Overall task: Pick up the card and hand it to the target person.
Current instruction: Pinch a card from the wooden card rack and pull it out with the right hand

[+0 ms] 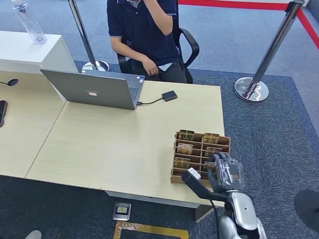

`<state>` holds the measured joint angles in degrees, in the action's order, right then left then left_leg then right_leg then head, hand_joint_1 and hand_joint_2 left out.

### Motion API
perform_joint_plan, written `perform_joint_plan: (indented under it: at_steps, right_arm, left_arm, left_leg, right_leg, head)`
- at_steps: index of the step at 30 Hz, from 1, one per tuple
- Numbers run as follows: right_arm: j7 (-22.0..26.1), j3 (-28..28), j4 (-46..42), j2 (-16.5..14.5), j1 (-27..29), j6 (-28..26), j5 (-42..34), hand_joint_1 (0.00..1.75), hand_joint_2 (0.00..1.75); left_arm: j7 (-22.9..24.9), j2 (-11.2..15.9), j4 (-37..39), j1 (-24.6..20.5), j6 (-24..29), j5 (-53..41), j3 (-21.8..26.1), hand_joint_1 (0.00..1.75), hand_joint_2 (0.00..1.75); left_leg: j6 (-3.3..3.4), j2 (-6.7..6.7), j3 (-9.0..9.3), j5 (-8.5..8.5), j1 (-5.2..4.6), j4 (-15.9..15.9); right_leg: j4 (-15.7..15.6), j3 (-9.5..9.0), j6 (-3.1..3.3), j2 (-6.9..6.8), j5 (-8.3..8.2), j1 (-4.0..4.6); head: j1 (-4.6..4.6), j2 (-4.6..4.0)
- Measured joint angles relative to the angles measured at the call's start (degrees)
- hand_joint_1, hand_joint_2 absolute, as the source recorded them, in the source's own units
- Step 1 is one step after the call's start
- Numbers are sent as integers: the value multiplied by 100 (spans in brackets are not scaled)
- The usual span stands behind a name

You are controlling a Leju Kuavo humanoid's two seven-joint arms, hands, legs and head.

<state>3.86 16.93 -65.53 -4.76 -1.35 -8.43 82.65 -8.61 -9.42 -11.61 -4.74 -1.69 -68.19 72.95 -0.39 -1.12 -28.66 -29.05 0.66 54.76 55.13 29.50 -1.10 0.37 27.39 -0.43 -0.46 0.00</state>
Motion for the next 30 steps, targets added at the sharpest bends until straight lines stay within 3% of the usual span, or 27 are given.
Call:
perform_joint_plan:
  at_steps: [4, 13, 19, 30]
  right_arm:
    - [13, -17, 36, 0, -35, -15, -2, 131, 175]
    - [28, -40, 44, -32, -41, -64, -1, 139, 175]
    - [32, -44, 4, -48, -16, -81, 14, 175, 175]
    - [246, -9, -539, -50, 242, -64, 60, 175, 175]
  left_arm:
    - [0, 0, 0, 0, -1, -1, 0, 0, 0]
    - [0, 0, 0, 0, -1, -1, 1, 0, 0]
    - [-1, 0, 0, 0, -1, -2, 0, 0, 0]
    - [-12, 0, 0, 4, -1, -5, 1, 0, 0]
  left_leg:
    - [0, 0, 0, 0, 0, 0]
    - [0, 0, 5, 0, 0, 0]
    - [0, 0, 8, 0, 0, 0]
    - [0, 0, 7, 0, 0, 0]
  right_leg:
    - [0, 0, 0, 0, 0, 0]
    - [0, -4, 0, 0, 0, 0]
    - [0, -7, 0, 0, 0, 0]
    - [0, -7, 0, 0, 0, 0]
  head:
    - [0, 0]
    - [1, 0]
    - [0, 0]
    - [0, 0]
